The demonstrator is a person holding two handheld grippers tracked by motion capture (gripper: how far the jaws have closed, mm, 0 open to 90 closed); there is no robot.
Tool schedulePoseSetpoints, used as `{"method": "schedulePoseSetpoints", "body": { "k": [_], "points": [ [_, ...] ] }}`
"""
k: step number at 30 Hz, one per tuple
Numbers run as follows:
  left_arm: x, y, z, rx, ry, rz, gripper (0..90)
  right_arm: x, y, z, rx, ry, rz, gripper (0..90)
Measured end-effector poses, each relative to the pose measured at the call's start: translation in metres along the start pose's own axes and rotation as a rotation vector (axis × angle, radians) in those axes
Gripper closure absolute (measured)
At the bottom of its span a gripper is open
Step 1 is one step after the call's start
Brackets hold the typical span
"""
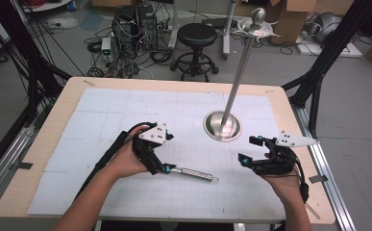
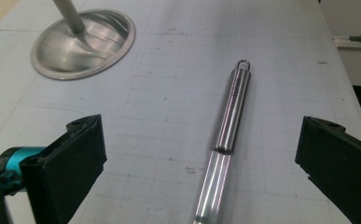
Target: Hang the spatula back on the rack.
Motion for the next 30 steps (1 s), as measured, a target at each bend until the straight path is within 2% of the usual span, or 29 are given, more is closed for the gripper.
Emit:
{"method": "schedulePoseSetpoints", "body": {
  "k": [1,2,5,6,8,9,10,13,16,17,18,21,24,25,28,30],
  "points": [
    [0.001,0.011,-0.001,-0.023,0.002,0.018,2.2,0.0,0.0,0.0,0.003,-0.006,0.003,14.4],
    [0.001,0.011,-0.001,-0.023,0.002,0.018,2.2,0.0,0.001,0.0,0.003,-0.001,0.006,14.4],
    [-0.002,0.029,-0.004,-0.062,0.003,0.046,2.2,0.0,0.001,0.001,0.003,-0.003,0.006,14.4],
    [-0.006,0.041,-0.006,-0.082,0.006,0.082,2.2,0.0,0.001,0.001,0.004,-0.006,0.006,14.4],
    [-0.01,0.051,-0.007,-0.1,0.003,0.115,2.2,0.0,0.001,0.001,0.005,-0.007,0.003,14.4],
    [-0.01,0.051,-0.007,-0.1,0.003,0.115,2.2,0.0,0.001,0.0,0.004,-0.009,0.002,14.4],
    [-0.012,0.06,-0.009,-0.111,0.004,0.132,2.2,0.0,0.001,0.001,0.006,-0.006,0.003,14.4],
    [-0.013,0.069,-0.011,-0.127,0.007,0.154,2.2,-0.001,0.002,0.0,0.006,-0.007,0.005,14.4],
    [-0.011,0.082,-0.014,-0.144,0.021,0.215,2.6,-0.001,0.003,0.0,0.005,-0.009,0.011,14.4],
    [-0.011,0.082,-0.014,-0.144,0.021,0.215,5.1,-0.001,0.003,0.0,0.005,-0.009,0.011,14.4],
    [-0.01,0.087,-0.014,-0.146,0.027,0.25,7.6,-0.001,0.003,0.0,0.007,-0.007,0.009,14.4],
    [-0.01,0.091,-0.016,-0.164,0.022,0.26,15.5,-0.001,0.002,0.001,0.009,-0.006,0.008,14.4],
    [-0.016,0.095,-0.017,-0.189,0.023,0.336,27.1,-0.001,0.002,0.001,0.01,-0.006,0.007,14.4],
    [-0.017,0.095,-0.017,-0.19,0.024,0.341,30.2,-0.001,0.002,0.001,0.01,-0.006,0.007,14.4],
    [-0.016,0.094,-0.016,-0.185,0.02,0.34,31.8,-0.001,0.002,0.001,0.009,-0.007,0.008,14.4],
    [-0.016,0.093,-0.015,-0.18,0.02,0.343,38.1,-0.001,0.003,0.001,0.009,-0.011,0.011,14.4]
  ]
}}
Point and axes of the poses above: each handheld gripper's, and its own axes: y roughly forward along the jaws, x roughly out of its top, z roughly to its left, the point moved 2 cm from there along y, roughly forward along the jaws, and after that the axes turned 13 degrees about -z, right-handed, at the moved point
